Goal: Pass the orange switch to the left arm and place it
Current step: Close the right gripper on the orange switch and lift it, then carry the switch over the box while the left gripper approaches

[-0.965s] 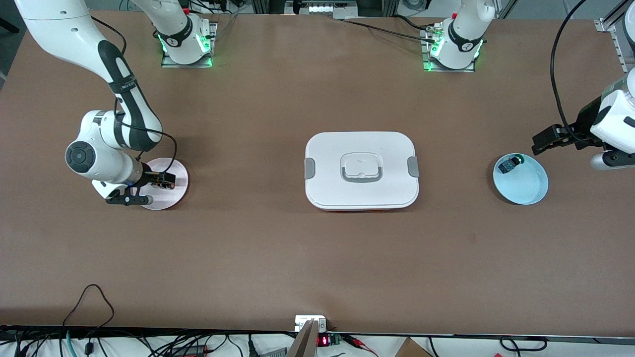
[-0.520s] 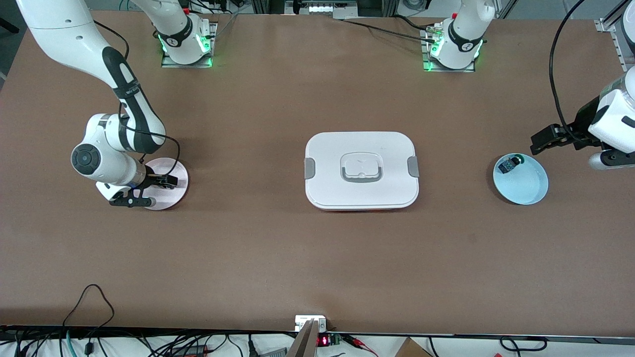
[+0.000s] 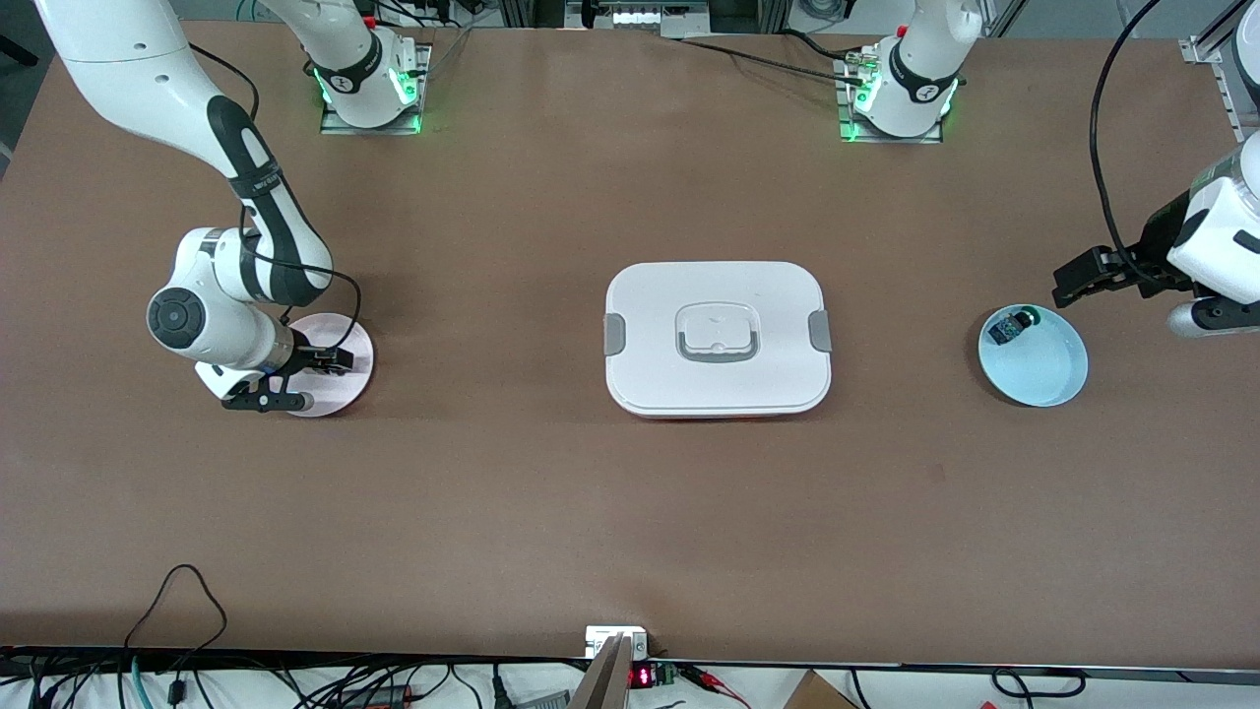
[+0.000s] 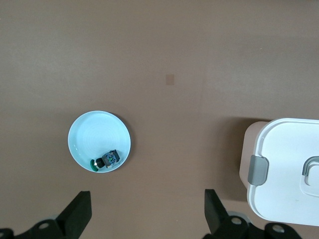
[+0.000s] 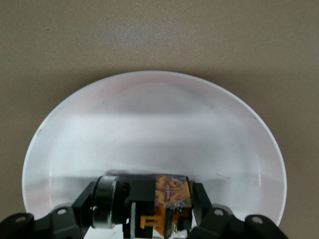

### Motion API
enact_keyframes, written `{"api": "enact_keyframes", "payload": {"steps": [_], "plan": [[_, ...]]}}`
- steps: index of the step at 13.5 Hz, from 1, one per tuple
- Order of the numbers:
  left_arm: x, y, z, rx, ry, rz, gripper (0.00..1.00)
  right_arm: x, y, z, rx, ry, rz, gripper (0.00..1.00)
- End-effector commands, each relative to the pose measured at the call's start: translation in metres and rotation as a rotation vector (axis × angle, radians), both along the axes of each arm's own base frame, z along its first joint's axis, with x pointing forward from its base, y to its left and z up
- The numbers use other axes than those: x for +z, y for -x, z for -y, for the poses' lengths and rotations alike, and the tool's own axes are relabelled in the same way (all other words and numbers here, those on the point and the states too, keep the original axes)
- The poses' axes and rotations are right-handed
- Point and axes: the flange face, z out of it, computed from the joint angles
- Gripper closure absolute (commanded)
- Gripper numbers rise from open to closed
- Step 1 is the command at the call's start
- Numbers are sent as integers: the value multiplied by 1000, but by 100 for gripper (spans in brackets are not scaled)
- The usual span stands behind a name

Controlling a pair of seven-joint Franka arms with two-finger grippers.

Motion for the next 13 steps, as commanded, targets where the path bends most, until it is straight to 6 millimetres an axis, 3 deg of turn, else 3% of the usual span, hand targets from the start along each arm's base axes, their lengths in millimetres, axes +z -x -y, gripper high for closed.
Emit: {"api": "enact_keyframes", "payload": {"steps": [1,3,6,9,11,12,13], "plan": [[7,-2,0,-19,-21,-1,0,0,-4,-1,4,-6,3,47],[6,-2,-1,-17,-21,-3,0,6,-6,-6,50,-7,10,70],[7,-2,-2,-11,-14,-2,0,28,-6,-7,112,-22,-21,80],[8,-2,2,-31,-11,4,0,86,-25,-11,116,-37,-76,83],[8,-3,11,-44,-9,9,0,134,-38,-32,149,-52,-53,83],[3,-3,23,-65,-18,-1,0,153,-41,-38,153,-56,-40,83],[-18,-9,33,-78,-31,-42,0,170,-42,-41,149,-65,-20,83]]}}
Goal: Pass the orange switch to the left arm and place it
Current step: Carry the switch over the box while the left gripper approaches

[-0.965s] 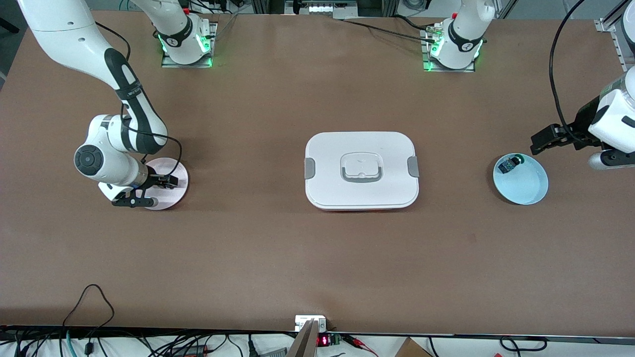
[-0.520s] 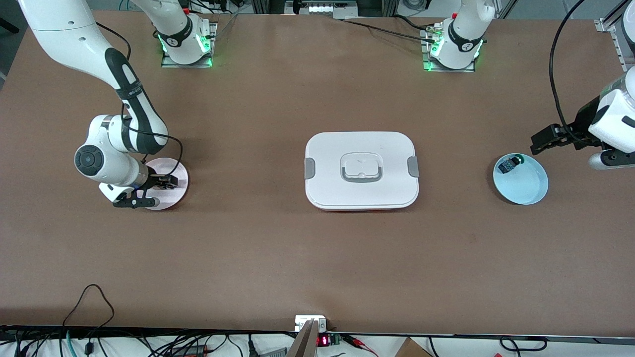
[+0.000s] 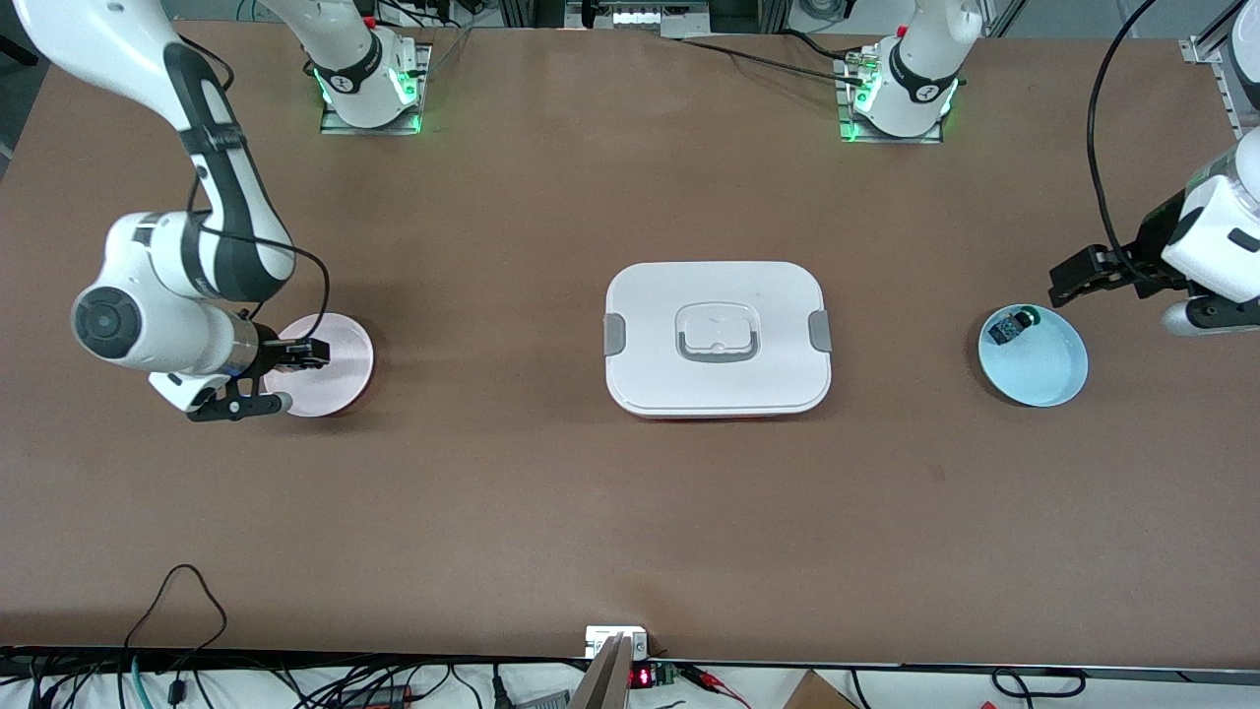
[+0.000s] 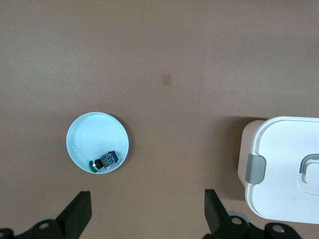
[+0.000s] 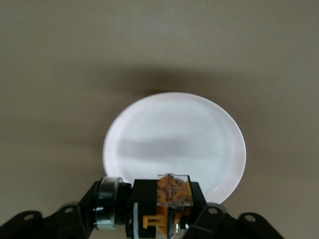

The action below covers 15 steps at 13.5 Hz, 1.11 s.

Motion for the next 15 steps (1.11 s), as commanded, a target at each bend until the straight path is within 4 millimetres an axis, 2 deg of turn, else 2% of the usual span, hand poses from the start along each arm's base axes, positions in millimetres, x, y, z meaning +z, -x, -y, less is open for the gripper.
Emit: {"api": "enact_keyframes", "payload": {"steps": [1,2,3,5,6,11,12,13,15], "plan": [[-31,-14,27,-71,-74,-67,0,45,-1,-15,-3,-62,27,83],[-20,-9,23,-73,-89,-54,0,60,-3,-16,-15,-94,39,83],[-27,-12,22,-68,-94,-66,0,71,-5,-18,-13,-100,41,83],[-22,-11,11,-66,-81,-64,0,107,-10,-28,9,-109,55,83],[-20,-11,8,-68,-61,-64,0,125,-9,-39,34,-121,71,85],[-27,-10,-25,61,246,-117,0,201,-7,-87,100,-247,177,88],[-31,-12,-23,73,315,-124,0,214,-4,-99,118,-256,185,90],[-42,-14,-22,90,384,-160,0,226,0,-113,138,-269,199,91],[-55,-13,-10,141,527,-253,0,250,6,-136,158,-335,220,91]]}}
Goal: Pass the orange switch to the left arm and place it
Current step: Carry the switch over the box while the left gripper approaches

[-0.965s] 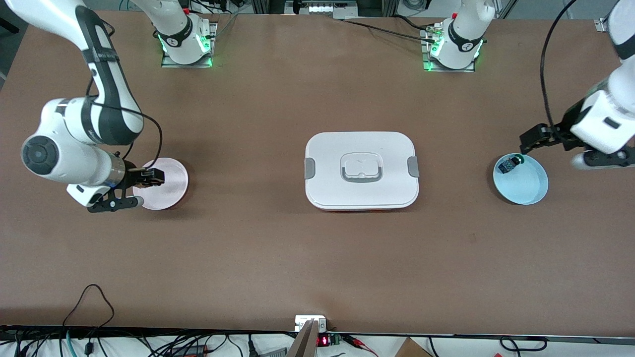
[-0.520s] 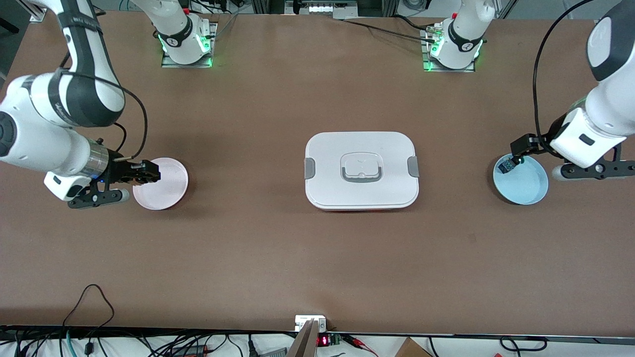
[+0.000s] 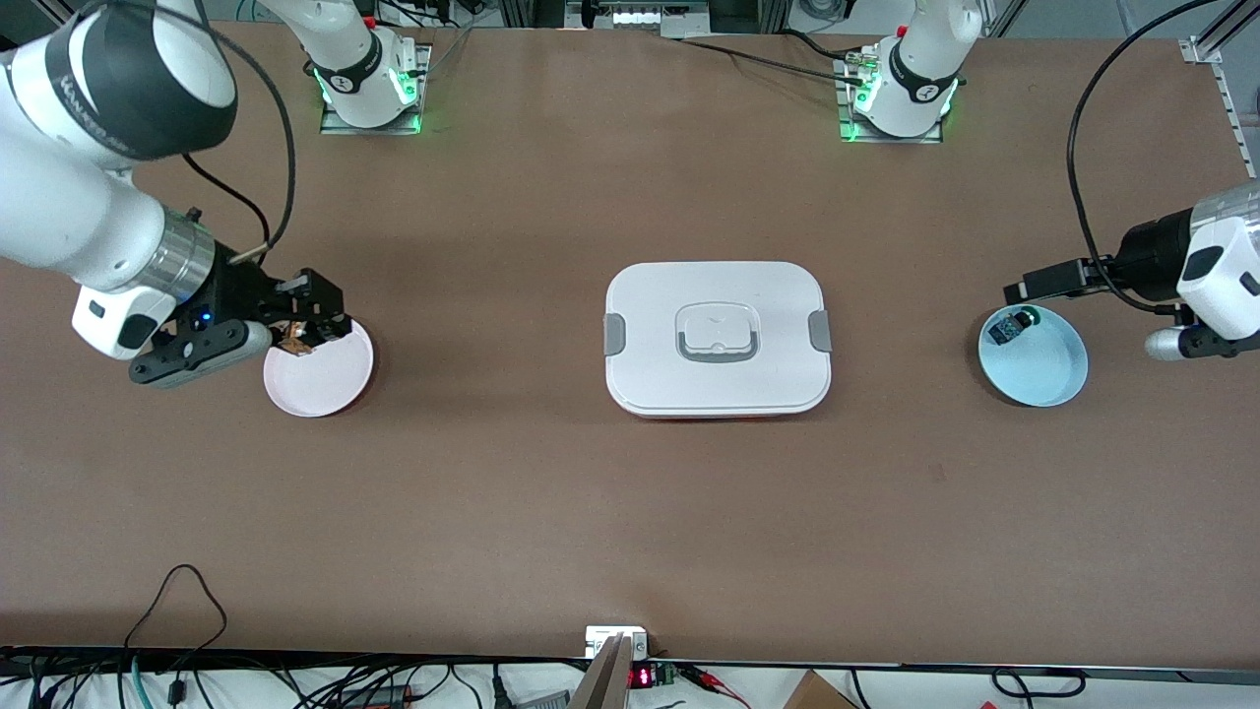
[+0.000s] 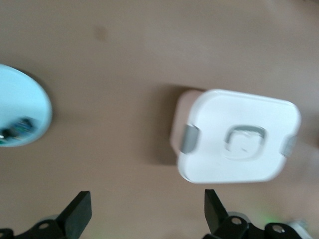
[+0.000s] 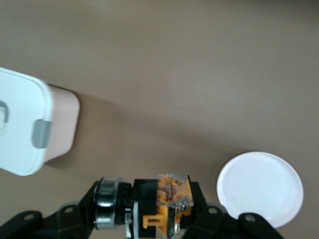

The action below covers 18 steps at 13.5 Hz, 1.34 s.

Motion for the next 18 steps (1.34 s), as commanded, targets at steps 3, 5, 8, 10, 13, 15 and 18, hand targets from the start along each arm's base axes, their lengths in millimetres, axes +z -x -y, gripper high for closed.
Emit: {"api": "enact_keyframes", "payload": {"steps": [3,5,8,10,13,15,18], "plan": [[-23,-10,31,107,303,-163,0,41,15,-62,102,-107,62,91],[-35,-19,41,128,421,-200,0,53,23,-97,205,-137,153,91],[-51,-30,57,302,625,-396,0,68,27,-131,357,-248,306,92],[-62,-37,65,366,697,-491,0,76,29,-146,432,-273,407,91],[-79,-44,79,399,879,-560,0,74,32,-163,570,-412,483,91],[-78,-51,86,415,976,-565,0,66,28,-164,649,-504,535,91],[-65,-55,110,408,1035,-476,0,53,20,-165,738,-620,625,91]]}}
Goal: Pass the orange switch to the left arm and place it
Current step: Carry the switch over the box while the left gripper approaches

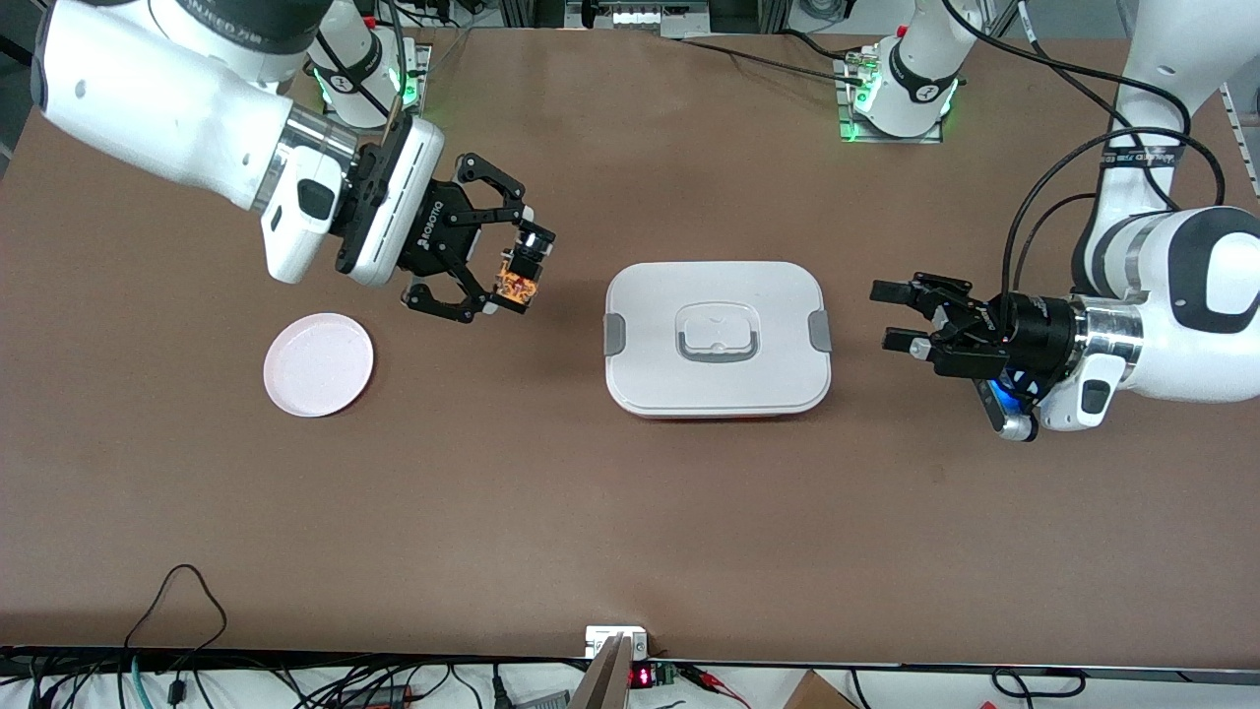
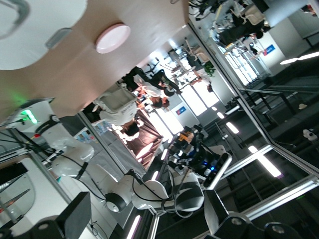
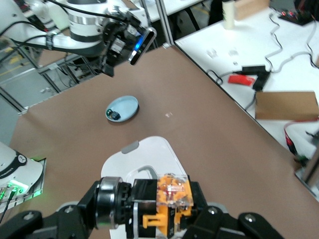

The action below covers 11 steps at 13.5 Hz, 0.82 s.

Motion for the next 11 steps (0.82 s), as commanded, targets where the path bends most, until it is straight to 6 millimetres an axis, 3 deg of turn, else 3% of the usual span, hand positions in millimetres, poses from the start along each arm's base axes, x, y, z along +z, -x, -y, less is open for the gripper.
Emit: {"api": "enact_keyframes", "payload": {"steps": [1,3,5,8,11], "plan": [[22,2,27,42,4,86,0,-7,-6,-3,86,-122,91,91],[41,5,55,73,-29,129,0,-23,-12,-6,155,-198,170,91],[47,5,79,122,-65,244,0,-45,-20,-13,190,-296,221,91],[46,9,114,137,-92,375,0,-76,-24,-34,219,-439,306,91],[38,14,143,142,-95,419,0,-90,-20,-54,208,-519,306,91]]}}
